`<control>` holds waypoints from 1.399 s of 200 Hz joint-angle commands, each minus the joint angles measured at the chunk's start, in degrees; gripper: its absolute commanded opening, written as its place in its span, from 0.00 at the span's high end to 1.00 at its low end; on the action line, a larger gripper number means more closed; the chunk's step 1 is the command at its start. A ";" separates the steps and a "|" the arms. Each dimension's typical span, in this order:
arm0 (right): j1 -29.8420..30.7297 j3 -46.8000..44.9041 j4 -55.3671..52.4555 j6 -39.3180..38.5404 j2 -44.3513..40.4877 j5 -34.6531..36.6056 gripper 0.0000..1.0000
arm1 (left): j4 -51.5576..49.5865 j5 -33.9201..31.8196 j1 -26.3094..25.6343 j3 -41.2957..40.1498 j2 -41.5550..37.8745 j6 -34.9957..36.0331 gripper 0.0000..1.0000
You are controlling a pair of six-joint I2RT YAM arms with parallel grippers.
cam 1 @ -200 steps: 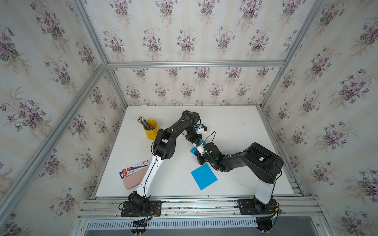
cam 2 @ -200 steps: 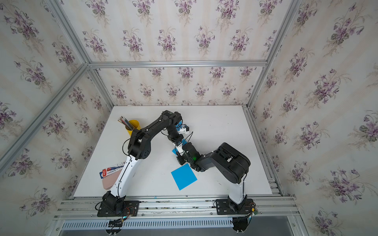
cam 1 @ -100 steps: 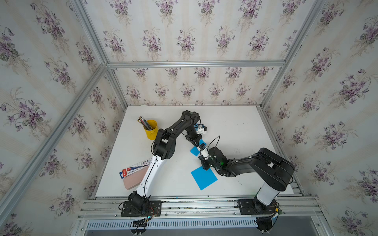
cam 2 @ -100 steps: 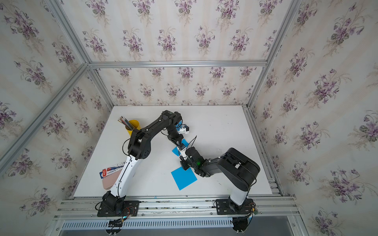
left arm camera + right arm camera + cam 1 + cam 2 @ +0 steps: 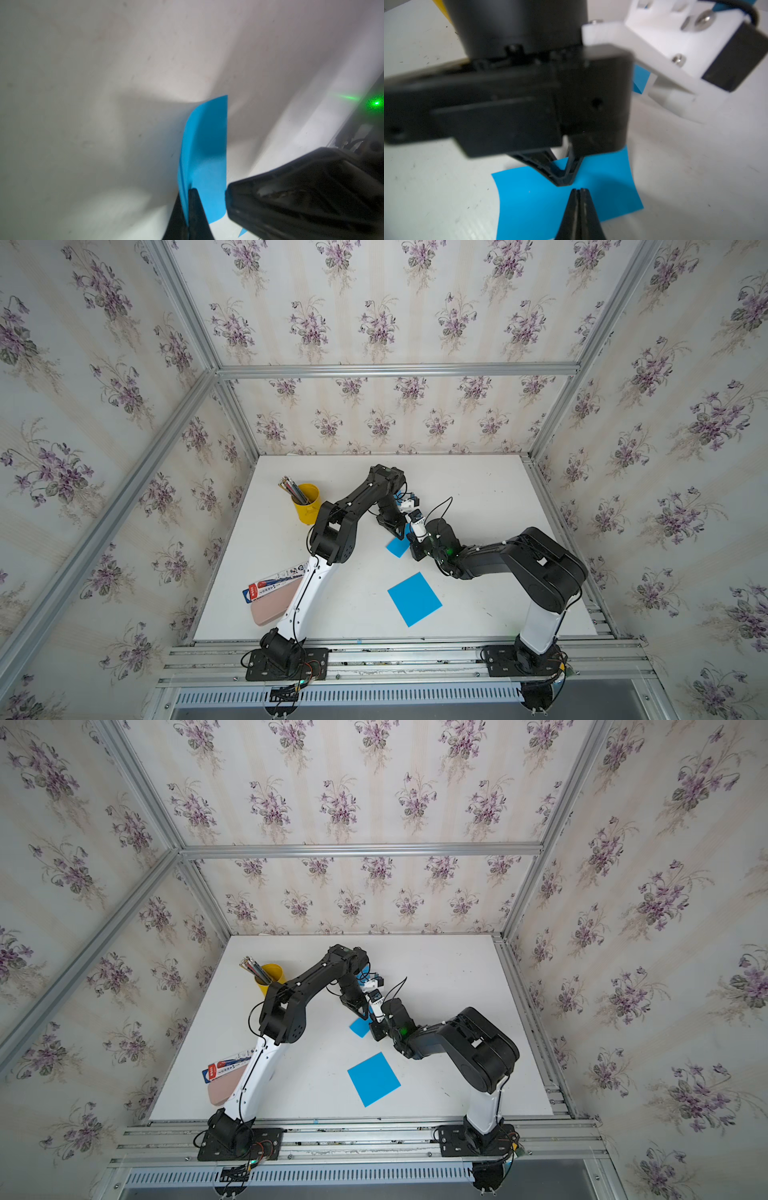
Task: Fold the square paper along the opposite sides
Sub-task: Smooth out the paper at the center of the board.
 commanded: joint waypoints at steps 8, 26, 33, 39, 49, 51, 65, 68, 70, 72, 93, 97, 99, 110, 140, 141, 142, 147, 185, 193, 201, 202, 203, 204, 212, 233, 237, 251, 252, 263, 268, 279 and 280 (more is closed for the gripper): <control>-0.24 0.46 2.42 -0.32 2.02 -1.77 1.00 | -0.16 -1.85 -0.06 -0.46 -0.05 0.16 1.00; -0.30 1.20 2.45 -0.12 3.40 -2.24 1.00 | -0.16 -1.79 -0.06 -0.51 -0.05 0.16 1.00; -0.25 1.65 2.09 -0.20 4.09 -2.49 1.00 | -0.11 -1.68 -0.12 -0.49 0.00 0.19 1.00; -0.24 1.98 1.76 -0.21 4.44 -2.68 1.00 | -0.16 -1.62 -0.04 -0.51 0.04 0.15 1.00; -0.25 2.37 1.42 -0.21 4.98 -2.95 1.00 | -0.22 -1.56 -0.09 -0.51 0.04 0.15 1.00; -0.24 2.47 1.36 -0.21 5.11 -2.96 1.00 | -0.24 -1.58 -0.13 -0.54 0.04 0.17 1.00; -0.24 2.92 0.70 -0.21 5.63 -3.23 1.00 | -0.25 -1.62 -0.06 -0.46 -0.05 0.17 1.00; -0.24 3.02 0.55 -0.21 5.76 -3.27 1.00 | -0.25 -1.61 -0.10 -0.51 -0.05 0.20 1.00; -0.28 3.05 0.39 -0.21 5.77 -3.24 1.00 | -0.25 -1.57 -0.09 -0.47 -0.05 0.21 1.00; -0.27 3.12 0.28 -0.21 5.79 -3.23 1.00 | -0.25 -1.63 -0.11 -0.46 -0.05 0.23 1.00; -0.24 3.50 -1.66 -0.21 6.07 -3.15 1.00 | -0.18 -1.70 -0.06 -0.39 -0.05 0.15 1.00; -0.24 3.43 -1.90 -0.21 6.01 -3.14 1.00 | -0.16 -1.68 -0.06 -0.46 -0.05 0.15 1.00; -0.24 3.35 -1.98 -0.21 5.96 -3.14 1.00 | -0.16 -1.68 -0.06 -0.44 -0.01 0.15 1.00; -0.15 3.09 -2.56 -0.38 5.65 -2.57 1.00 | -0.15 -1.67 -0.06 -0.27 0.12 0.15 1.00; -0.08 2.16 -4.94 -0.65 4.18 0.04 1.00 | -0.16 -1.73 -0.06 -0.11 0.39 0.07 1.00; -0.11 2.04 -4.94 -0.65 4.11 0.12 1.00 | -0.16 -1.73 -0.01 -0.07 0.39 0.07 1.00; -0.09 1.93 -4.94 -0.65 4.03 0.16 1.00 | -0.16 -1.82 -0.04 -0.04 0.39 0.07 1.00; -0.08 1.50 -5.05 -0.56 3.62 0.41 1.00 | -0.09 -1.89 -0.06 -0.05 0.39 0.13 1.00; 0.03 -2.79 -5.73 0.53 0.35 1.92 1.00 | 0.02 -2.46 -0.06 -0.27 0.29 -0.26 1.00; -0.02 -3.91 -5.49 0.88 -0.59 2.17 1.00 | 0.11 -2.53 -0.06 -0.32 0.37 -0.45 1.00; 0.02 -5.06 -5.36 1.17 -1.51 2.37 1.00 | 0.11 -2.66 -0.06 -0.24 0.58 -0.54 1.00; 0.02 -5.22 -5.33 1.19 -1.59 2.38 1.00 | 0.11 -2.68 -0.06 -0.22 0.57 -0.59 1.00; -0.02 -5.34 -5.31 1.24 -1.72 2.43 1.00 | 0.11 -2.65 -0.06 -0.25 0.61 -0.61 1.00; -0.04 -5.49 -5.30 1.26 -1.82 2.46 1.00 | 0.11 -2.63 -0.06 -0.22 0.63 -0.63 1.00; 0.02 -6.46 -5.37 1.46 -2.85 2.72 1.00 | 0.02 -2.70 -0.06 -0.05 0.74 -0.76 1.00; 0.03 -8.59 -3.68 1.30 -5.60 2.73 1.00 | 0.02 -2.57 -0.15 -0.13 0.77 -1.05 1.00; 0.03 -8.63 -3.26 1.10 -6.00 2.41 1.00 | 0.02 -2.58 -0.22 -0.12 0.74 -1.08 1.00; 0.03 -8.97 0.22 0.31 -7.23 0.60 1.00 | 0.03 -2.46 -0.32 -0.39 0.75 -1.12 1.00; 0.07 -9.02 0.41 0.23 -7.26 0.44 1.00 | 0.07 -2.49 -0.32 -0.34 0.70 -1.10 1.00; 0.44 -9.00 3.65 -0.44 -7.40 -0.51 1.00 | 0.02 -2.45 -0.45 -0.57 0.65 -0.99 1.00; 0.69 -8.69 4.62 -0.91 -7.24 -0.78 1.00 | 0.02 -2.44 -0.50 -0.63 0.65 -0.95 1.00; 1.14 -7.72 6.08 -1.75 -6.21 -1.32 1.00 | 0.02 -2.59 -0.56 -0.87 0.65 -0.90 1.00; 1.15 -7.60 6.15 -1.81 -6.09 -1.35 1.00 | 0.02 -2.60 -0.58 -0.84 0.65 -0.90 1.00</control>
